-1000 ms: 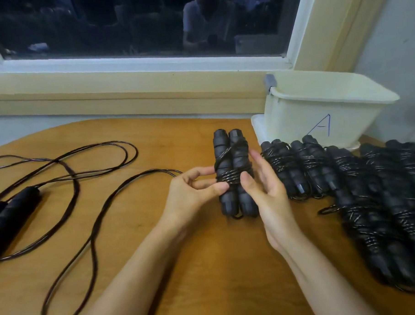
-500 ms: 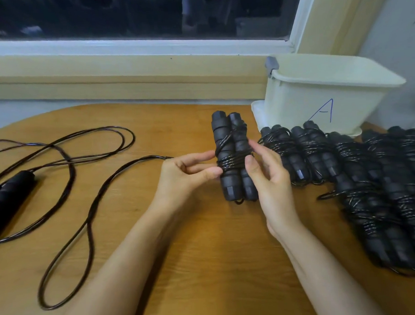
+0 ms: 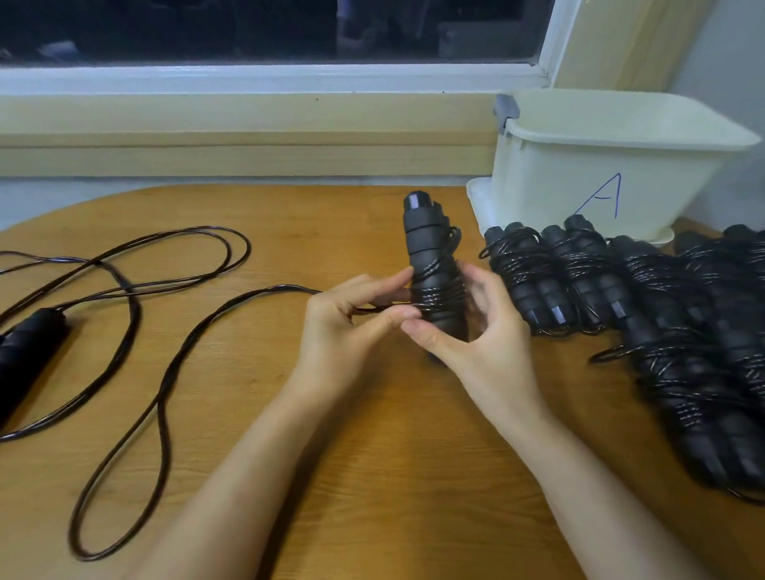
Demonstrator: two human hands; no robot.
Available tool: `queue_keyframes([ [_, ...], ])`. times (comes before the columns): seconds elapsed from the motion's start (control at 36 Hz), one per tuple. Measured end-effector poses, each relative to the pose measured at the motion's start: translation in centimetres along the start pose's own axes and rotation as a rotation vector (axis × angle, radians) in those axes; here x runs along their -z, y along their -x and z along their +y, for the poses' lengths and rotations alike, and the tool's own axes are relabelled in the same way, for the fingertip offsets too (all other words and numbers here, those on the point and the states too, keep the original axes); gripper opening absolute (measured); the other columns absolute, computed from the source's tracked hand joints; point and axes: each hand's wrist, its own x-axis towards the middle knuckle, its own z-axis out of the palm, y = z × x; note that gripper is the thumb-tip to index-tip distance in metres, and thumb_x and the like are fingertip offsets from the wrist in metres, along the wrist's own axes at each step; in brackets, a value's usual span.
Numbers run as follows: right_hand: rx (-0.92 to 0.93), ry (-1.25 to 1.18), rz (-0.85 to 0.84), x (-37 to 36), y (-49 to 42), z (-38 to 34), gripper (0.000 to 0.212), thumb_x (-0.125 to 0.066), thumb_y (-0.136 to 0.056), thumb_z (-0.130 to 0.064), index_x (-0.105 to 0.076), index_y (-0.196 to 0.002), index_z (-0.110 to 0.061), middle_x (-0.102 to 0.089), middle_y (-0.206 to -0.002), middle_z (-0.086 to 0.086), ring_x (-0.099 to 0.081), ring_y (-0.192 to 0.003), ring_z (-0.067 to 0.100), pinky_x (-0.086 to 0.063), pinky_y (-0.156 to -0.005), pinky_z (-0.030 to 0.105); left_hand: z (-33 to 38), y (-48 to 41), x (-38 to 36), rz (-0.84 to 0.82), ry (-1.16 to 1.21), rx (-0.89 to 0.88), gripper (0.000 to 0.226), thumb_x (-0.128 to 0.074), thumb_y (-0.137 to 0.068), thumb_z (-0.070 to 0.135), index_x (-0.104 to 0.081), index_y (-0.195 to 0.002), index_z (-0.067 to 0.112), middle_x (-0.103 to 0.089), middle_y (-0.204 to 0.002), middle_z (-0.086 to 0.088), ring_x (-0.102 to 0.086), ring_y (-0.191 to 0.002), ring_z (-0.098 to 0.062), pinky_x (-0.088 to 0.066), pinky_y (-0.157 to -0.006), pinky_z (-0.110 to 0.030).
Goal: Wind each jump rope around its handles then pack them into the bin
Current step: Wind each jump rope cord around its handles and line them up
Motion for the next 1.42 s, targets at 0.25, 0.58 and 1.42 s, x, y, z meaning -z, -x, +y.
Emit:
queue_keyframes([
  [0.25, -0.09, -0.283, -0.051, -0.1, 0.2, -0.7, 0.052, -0.07, -0.084, -0.041, -0.06, -0.129, -0.016, -0.071, -0.116, -0.004, -0.066, -0.109, 0.008, -0.053, -0.089, 0.028, -0.2, -0.1, -0.1, -0.028, 0.175, 0.078, 0.034, -0.074, -0.08, 0.015, -0.073, -0.114, 0.02, -0.06, -0.093, 0.004, -0.057, -0.091, -0.011, -0.05, -0.089, -0.03],
  [0.58, -0.162, -0.372, -0.105, -0.5, 0.3, -0.4, 0.053, -0.068, -0.082, -0.052, -0.065, -0.127, -0.025, -0.063, -0.129, 0.005, -0.061, -0.121, 0.018, -0.049, -0.103, 0.042, 0.5, -0.2, -0.2, -0.082, 0.303, 0.369, 0.048, -0.067, -0.073, 0.025, -0.062, -0.121, 0.016, -0.071, -0.113, 0.008, -0.064, -0.108, 0.0, -0.048, -0.089, -0.014],
  [1.42, -0.012, -0.304, -0.027, -0.1, 0.1, 0.5, 0.056, -0.056, -0.091, -0.036, -0.046, -0.145, -0.025, -0.058, -0.125, -0.027, -0.051, -0.123, -0.011, -0.044, -0.094, 0.011, 1.5, -0.2, 0.1, 0.047, 0.251, 0.431, 0.037, -0.074, -0.067, 0.017, -0.071, -0.102, 0.004, -0.076, -0.089, 0.001, -0.073, -0.083, -0.006, -0.053, -0.073, -0.013],
])
